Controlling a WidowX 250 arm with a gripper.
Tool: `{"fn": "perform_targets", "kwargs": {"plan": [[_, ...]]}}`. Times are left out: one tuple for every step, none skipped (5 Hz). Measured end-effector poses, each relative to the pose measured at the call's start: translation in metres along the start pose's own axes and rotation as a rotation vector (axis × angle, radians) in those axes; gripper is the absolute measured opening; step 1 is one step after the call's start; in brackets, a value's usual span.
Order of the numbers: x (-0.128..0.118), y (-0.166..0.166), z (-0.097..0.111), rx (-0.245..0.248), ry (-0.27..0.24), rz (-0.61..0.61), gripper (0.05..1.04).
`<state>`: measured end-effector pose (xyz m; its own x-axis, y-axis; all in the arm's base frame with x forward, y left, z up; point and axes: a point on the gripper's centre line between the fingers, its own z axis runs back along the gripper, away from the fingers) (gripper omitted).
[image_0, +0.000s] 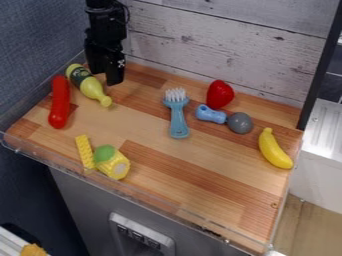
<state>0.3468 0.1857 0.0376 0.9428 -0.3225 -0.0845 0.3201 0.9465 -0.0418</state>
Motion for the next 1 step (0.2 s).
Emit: {"fn": "perform_targets", "kwargs": {"plan": [[0.0026, 0.0022, -0.0042, 0.007, -0.008, -0.076, 0.998]]}}
